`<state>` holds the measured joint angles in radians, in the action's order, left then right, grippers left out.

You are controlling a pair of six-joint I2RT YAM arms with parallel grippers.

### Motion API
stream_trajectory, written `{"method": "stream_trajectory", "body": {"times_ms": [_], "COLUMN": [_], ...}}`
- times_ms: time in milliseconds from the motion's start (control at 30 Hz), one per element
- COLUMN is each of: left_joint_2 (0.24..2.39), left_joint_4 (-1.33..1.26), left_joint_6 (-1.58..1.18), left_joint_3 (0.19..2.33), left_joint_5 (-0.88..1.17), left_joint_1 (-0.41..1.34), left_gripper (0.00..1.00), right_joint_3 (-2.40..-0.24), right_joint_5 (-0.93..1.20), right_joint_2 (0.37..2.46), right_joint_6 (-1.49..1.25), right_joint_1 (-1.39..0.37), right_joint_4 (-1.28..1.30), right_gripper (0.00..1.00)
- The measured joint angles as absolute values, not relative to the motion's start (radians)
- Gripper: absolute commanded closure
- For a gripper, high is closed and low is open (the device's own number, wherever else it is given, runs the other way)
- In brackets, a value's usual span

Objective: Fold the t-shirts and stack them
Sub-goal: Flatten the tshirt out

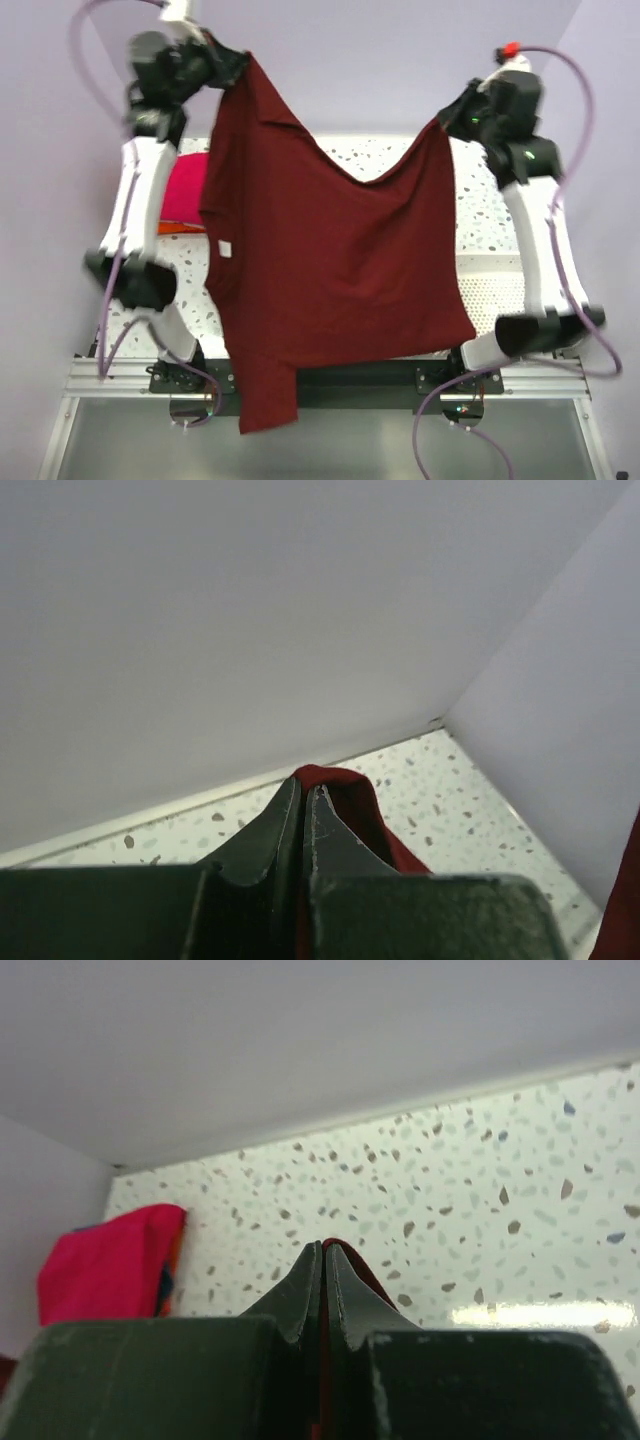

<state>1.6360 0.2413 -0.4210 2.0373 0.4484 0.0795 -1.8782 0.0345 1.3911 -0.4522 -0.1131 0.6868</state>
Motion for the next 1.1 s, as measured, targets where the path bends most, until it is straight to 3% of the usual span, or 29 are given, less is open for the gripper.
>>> {"method": "stream_trajectory", "body": {"times_ms": [67,100,133,233,267,300,400,567,867,1100], "left_joint_2": [1.866,1.967,2.086,2.344,2.397,2.423,2.414,2.257,1.793,1.697], "left_joint_4": [0.253,0.263,0.273,0.305,0.321,0.331,0.314,0.279,0.233,0.25], "left_joint_6": [-0.405,-0.4,-0.398,-0.394,-0.397,-0.399,-0.408,-0.406,-0.373,-0.374], "left_joint_3": [2.124,2.17,2.234,2.341,2.341,2.335,2.243,2.121,1.742,1.456], "left_joint_5": [0.432,0.419,0.406,0.352,0.324,0.311,0.286,0.306,0.317,0.31], "left_joint_1": [0.101,0.108,0.115,0.129,0.132,0.133,0.133,0.135,0.183,0.184], "left_gripper": [0.98,0.88,0.55,0.13,0.04,0.0,0.0,0.0,0.0,0.0], "right_joint_3": [-1.857,-1.857,-1.858,-1.927,-1.982,-2.025,-2.143,-2.122,-1.724,-1.468], "right_joint_5": [0.028,0.015,0.003,-0.041,-0.049,-0.059,-0.065,-0.056,0.105,0.178], "right_joint_2": [1.528,1.612,1.699,1.966,2.057,2.12,2.275,2.228,1.816,1.787], "right_joint_6": [-0.451,-0.45,-0.448,-0.451,-0.451,-0.449,-0.452,-0.443,-0.434,-0.445], "right_joint_1": [-0.113,-0.113,-0.113,-0.109,-0.104,-0.101,-0.084,-0.071,-0.144,-0.331], "right_joint_4": [0.65,0.631,0.611,0.615,0.643,0.66,0.714,0.731,0.67,0.625], "right_gripper": [1.0,1.0,1.0,0.59,0.47,0.44,0.34,0.31,0.26,0.26]}}
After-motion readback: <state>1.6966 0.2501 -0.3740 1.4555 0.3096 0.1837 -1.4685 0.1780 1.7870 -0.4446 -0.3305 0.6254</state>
